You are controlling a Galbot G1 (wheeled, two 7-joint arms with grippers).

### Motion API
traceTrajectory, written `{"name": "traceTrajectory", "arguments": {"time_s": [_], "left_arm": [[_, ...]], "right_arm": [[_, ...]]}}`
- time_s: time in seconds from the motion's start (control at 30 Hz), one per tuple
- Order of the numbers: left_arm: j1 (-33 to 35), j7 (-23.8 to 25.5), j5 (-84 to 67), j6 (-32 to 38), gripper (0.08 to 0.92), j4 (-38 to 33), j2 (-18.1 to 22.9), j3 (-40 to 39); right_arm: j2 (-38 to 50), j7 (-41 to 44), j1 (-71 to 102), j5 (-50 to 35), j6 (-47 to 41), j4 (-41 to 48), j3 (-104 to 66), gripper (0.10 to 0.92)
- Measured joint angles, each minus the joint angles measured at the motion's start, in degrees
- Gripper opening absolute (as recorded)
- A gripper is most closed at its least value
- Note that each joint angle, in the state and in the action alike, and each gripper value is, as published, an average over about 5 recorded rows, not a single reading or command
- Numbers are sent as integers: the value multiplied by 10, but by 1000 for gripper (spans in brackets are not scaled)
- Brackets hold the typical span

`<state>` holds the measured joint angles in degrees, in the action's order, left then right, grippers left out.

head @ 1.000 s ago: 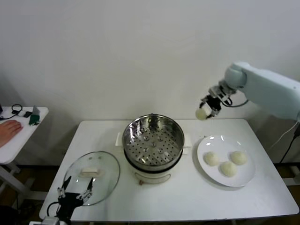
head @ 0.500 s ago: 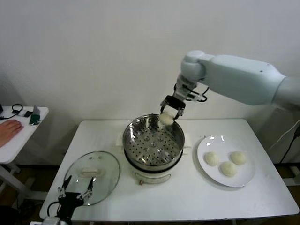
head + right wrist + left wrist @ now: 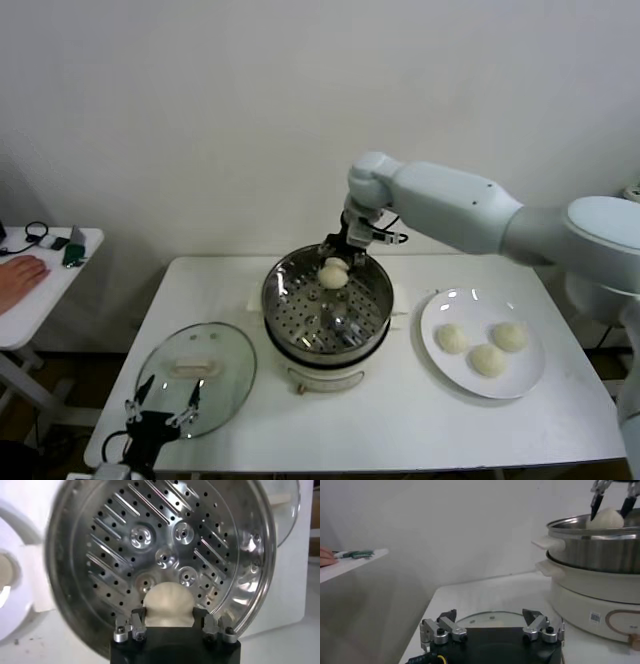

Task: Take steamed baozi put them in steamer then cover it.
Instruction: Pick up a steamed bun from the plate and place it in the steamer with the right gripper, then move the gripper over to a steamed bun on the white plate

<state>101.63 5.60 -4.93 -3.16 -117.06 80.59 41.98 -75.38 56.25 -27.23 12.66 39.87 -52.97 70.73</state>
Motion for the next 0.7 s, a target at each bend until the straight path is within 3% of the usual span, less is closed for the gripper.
{"name": "traceTrajectory", "arguments": {"time_s": [0.2,0.4,0.7], "left_arm": [[1,-1,1,2,823,1,0,-1],[-2,-1,4,1,823,0,0,-1],[-1,0,8,-2,823,-4,3,-3]], "right_arm": [[-15,-4,14,19,14,26,-11,652],[-16,-9,16,11,19,32,-14,788],[21,20,-53,-122,-8,-2,47,823]]}}
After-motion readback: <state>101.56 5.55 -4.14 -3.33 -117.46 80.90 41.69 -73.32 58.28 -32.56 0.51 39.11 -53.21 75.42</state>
